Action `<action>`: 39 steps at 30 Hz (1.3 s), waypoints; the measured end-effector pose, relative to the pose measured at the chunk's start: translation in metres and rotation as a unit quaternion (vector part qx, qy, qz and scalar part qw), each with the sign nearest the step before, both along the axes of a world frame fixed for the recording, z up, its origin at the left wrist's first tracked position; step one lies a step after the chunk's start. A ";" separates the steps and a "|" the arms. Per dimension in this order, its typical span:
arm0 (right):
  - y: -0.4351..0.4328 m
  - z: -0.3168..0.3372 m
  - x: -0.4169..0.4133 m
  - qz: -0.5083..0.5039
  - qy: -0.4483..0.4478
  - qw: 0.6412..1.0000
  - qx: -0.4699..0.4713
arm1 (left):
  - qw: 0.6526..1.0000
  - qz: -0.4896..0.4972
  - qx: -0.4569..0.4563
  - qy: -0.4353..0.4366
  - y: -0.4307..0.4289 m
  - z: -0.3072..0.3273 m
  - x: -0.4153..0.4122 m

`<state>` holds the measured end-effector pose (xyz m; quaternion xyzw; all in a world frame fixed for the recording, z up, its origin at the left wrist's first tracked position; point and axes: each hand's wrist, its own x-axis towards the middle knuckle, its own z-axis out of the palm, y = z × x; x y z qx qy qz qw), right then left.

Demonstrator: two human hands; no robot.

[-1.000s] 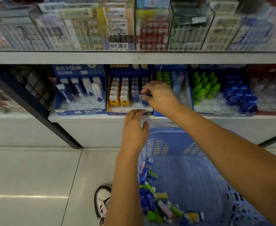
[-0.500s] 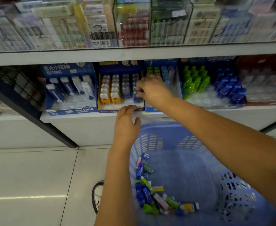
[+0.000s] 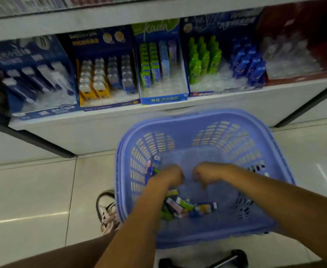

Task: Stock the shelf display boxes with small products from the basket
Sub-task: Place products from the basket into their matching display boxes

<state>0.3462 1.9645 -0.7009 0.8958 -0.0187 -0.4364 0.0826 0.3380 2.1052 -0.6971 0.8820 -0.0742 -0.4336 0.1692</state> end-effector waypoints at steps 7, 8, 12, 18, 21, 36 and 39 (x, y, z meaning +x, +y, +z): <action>-0.016 -0.067 -0.033 0.206 0.216 0.940 0.165 | 0.993 -0.081 0.078 0.023 -0.003 -0.065 -0.028; -0.014 -0.073 -0.036 0.229 0.220 0.935 0.158 | 0.993 -0.083 0.089 0.013 -0.002 -0.070 -0.028; -0.017 -0.080 -0.035 0.239 0.187 0.934 0.188 | 0.985 -0.088 0.147 -0.005 -0.003 -0.084 -0.026; -0.043 -0.076 -0.017 0.118 0.131 0.962 0.209 | 0.978 -0.124 0.162 -0.032 -0.003 -0.089 -0.022; -0.058 -0.064 0.004 -0.008 0.149 0.946 0.288 | 0.976 -0.146 0.159 -0.039 -0.004 -0.087 -0.021; -0.026 0.094 0.043 -0.360 0.021 0.693 0.624 | 0.847 0.440 -0.290 0.074 0.026 0.033 0.034; 0.004 0.132 0.048 -0.301 -0.024 0.707 0.640 | 0.786 0.477 -0.392 0.034 0.055 0.091 0.039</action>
